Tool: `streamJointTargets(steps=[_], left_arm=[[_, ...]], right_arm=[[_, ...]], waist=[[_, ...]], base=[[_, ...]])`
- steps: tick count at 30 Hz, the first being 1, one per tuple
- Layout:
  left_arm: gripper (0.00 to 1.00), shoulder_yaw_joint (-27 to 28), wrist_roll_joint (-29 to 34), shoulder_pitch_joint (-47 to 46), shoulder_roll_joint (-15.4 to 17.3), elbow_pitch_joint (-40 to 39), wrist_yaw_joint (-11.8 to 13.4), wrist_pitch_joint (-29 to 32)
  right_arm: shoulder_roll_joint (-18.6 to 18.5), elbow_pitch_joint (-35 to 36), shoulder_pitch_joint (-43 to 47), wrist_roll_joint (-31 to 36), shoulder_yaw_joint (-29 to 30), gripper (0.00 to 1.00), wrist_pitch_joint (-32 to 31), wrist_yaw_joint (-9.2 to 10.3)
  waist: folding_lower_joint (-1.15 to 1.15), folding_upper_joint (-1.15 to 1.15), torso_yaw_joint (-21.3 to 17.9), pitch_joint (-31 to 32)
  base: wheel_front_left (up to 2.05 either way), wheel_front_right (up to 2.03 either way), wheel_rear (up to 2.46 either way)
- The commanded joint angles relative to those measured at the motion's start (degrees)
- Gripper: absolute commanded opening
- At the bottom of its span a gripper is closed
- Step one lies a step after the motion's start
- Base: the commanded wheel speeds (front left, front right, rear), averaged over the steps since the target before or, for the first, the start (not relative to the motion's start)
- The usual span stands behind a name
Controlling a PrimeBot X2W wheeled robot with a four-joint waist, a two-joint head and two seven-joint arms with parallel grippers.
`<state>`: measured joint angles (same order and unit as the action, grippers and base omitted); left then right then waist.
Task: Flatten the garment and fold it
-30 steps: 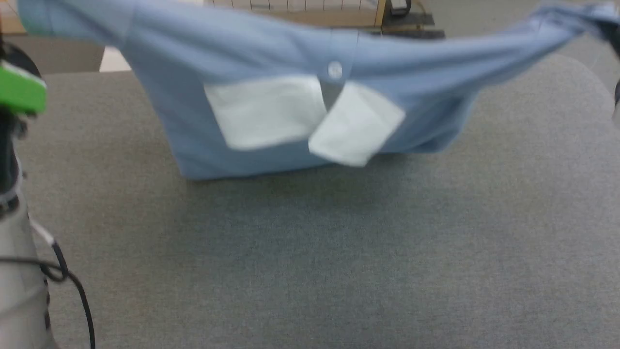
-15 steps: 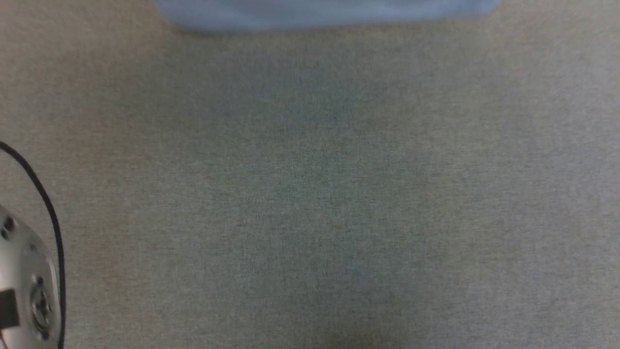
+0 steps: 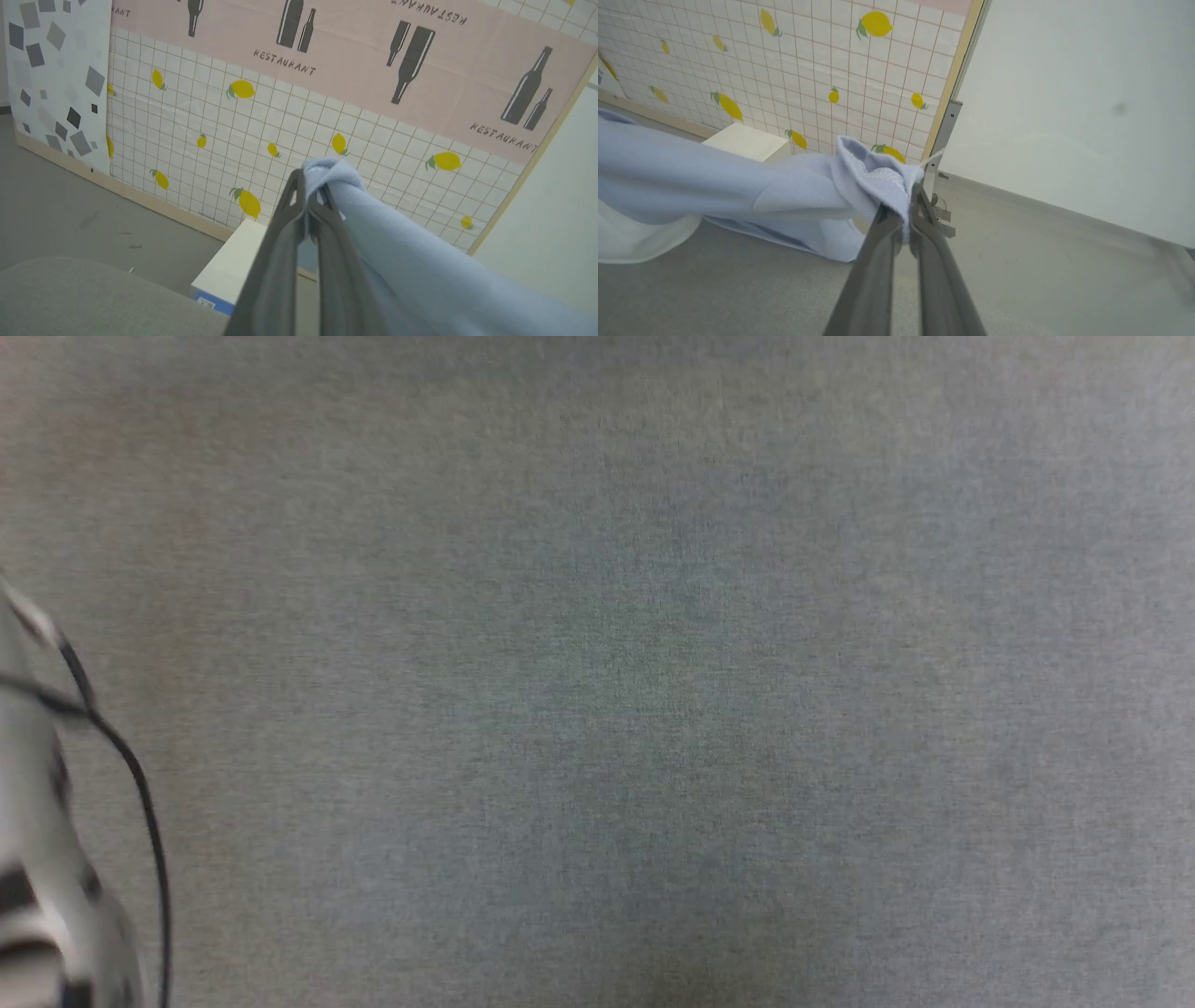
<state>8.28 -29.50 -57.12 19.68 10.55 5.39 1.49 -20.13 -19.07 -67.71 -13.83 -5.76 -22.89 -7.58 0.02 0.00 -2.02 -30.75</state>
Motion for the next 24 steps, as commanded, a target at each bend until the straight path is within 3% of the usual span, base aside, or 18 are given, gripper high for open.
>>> streamJointTargets(steps=[1,7,15,24], left_arm=[[0.00,-0.10,-0.04,4.38,0.34,-0.16,-0.70,0.53],[0.00,-1.25,0.88,24.61,1.69,-2.87,-1.44,6.27],[0.00,0.04,-0.73,50.82,0.61,-12.70,1.34,15.18],[0.00,-0.05,-3.19,70.42,-4.29,-19.24,4.77,20.66]], right_arm=[[-0.41,-0.24,3.75,-1.89,-0.45,0.00,-1.02,0.09],[-1.48,2.92,20.25,-8.58,-0.46,0.00,-6.15,0.09],[0.80,13.07,43.71,-11.34,5.09,0.00,-10.75,0.09],[12.11,22.58,65.65,-6.89,14.75,0.00,-11.87,0.09]], waist=[[-0.02,0.00,2.02,5.15],[-0.02,0.00,3.46,12.44],[-0.02,0.00,4.40,19.70],[-0.02,0.00,4.48,23.79]], base=[[0.00,0.00,0.00],[0.00,0.00,0.00],[0.00,0.00,0.00],[0.00,0.00,0.00]])
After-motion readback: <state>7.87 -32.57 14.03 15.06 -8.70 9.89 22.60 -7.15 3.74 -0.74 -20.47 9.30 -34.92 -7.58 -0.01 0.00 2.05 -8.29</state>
